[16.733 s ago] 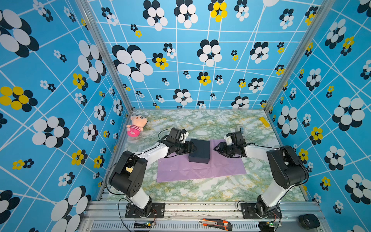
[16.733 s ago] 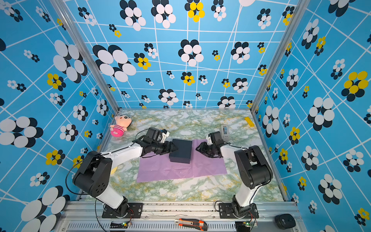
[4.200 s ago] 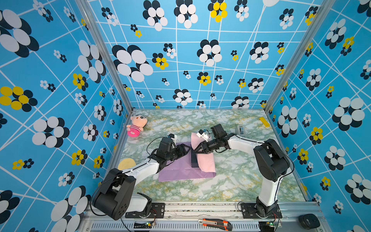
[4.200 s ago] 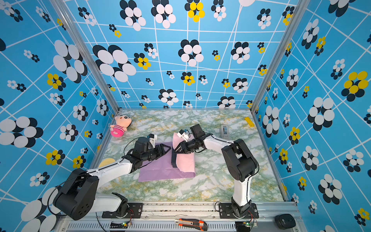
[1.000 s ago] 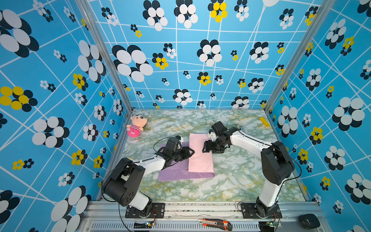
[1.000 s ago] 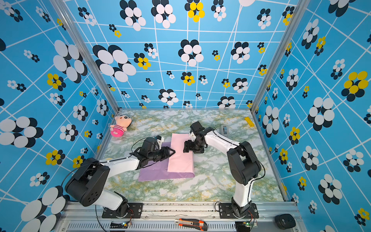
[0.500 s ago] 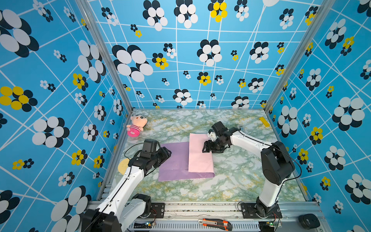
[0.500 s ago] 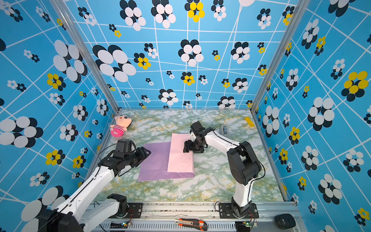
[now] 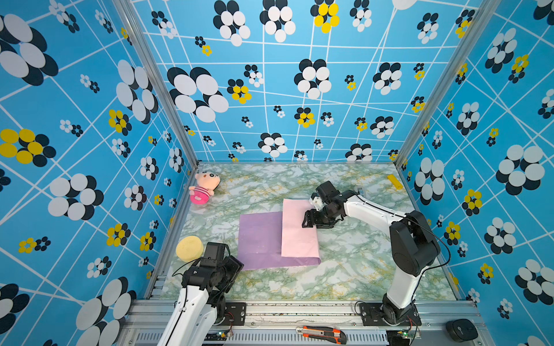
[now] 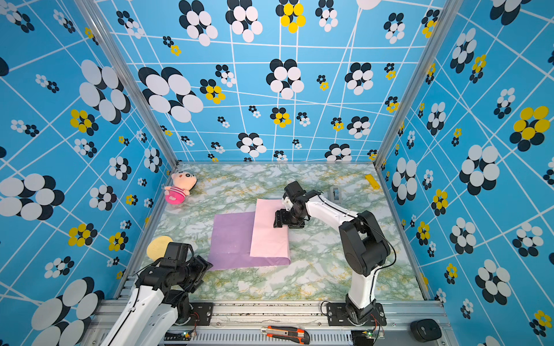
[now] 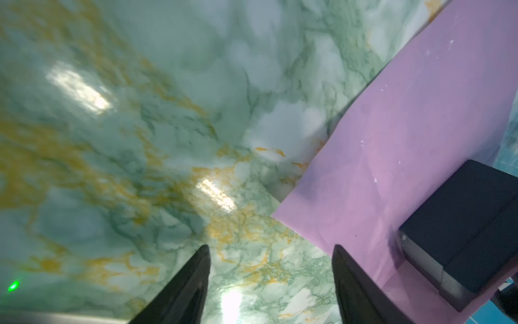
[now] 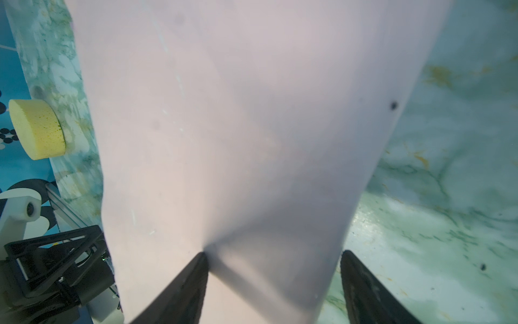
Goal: Wrap a gift box in wrapping paper
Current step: Second fold the wrapping paper around the gift box.
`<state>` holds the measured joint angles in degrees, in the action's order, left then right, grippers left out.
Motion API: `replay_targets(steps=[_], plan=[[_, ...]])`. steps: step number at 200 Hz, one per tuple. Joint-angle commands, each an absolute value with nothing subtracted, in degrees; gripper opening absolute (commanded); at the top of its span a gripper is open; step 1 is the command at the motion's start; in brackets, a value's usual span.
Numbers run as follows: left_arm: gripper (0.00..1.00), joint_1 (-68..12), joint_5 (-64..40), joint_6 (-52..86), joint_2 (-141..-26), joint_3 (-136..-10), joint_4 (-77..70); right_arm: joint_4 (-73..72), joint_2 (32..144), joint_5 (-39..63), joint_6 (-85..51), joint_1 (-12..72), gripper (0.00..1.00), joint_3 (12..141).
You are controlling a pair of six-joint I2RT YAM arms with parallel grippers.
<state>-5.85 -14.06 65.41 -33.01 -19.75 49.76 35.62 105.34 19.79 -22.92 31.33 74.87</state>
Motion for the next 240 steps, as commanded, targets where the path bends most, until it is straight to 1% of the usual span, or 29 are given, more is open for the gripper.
replay_targets(steps=[1,17,38,62,94,120,159,186,204,206,209,240], plan=[[0.71,-5.0,-12.5,65.6,-33.1,-19.4,48.5,36.9,107.1,16.7,-21.9,31.8,0.76,72.5],[0.71,-4.7,-13.2,64.5,-34.2,-18.5,44.2,36.8,107.3,17.1,-21.9,31.8,0.76,72.6],[0.65,-4.5,-14.9,64.2,-36.6,-17.2,38.9,36.8,107.2,17.2,-21.8,31.8,0.76,72.8],[0.64,-4.4,-15.3,63.6,-38.5,-16.1,36.2,36.7,106.8,17.4,-21.9,31.8,0.76,72.8],[0.55,-4.2,-16.6,63.9,-38.2,-13.7,31.5,36.7,106.7,17.7,-21.9,31.8,0.76,72.6],[0.50,-4.2,-17.0,64.3,-36.7,-12.7,29.0,36.6,107.0,17.7,-21.9,31.8,0.76,72.5],[0.48,-4.2,-17.9,64.2,-36.5,-12.6,25.4,36.5,107.0,17.7,-21.9,31.8,0.75,72.2],[0.47,-4.2,-19.0,63.8,-38.2,-12.1,19.3,36.2,106.7,17.7,-21.9,31.8,0.75,71.8],[0.44,-4.2,-18.6,62.9,-39.8,-12.9,18.8,36.3,106.6,17.7,-21.9,31.8,0.75,71.8],[0.41,-4.2,-18.6,62.7,-40.1,-13.1,18.9,36.2,106.6,17.7,-21.9,31.8,0.75,71.8],[0.39,-4.2,-18.5,62.5,-40.3,-13.2,19.2,36.2,106.6,17.7,-21.9,31.8,0.75,71.8],[0.26,-4.2,-18.4,61.0,-42.4,-14.4,21.7,36.3,106.6,17.5,-21.8,31.8,0.75,71.7]])
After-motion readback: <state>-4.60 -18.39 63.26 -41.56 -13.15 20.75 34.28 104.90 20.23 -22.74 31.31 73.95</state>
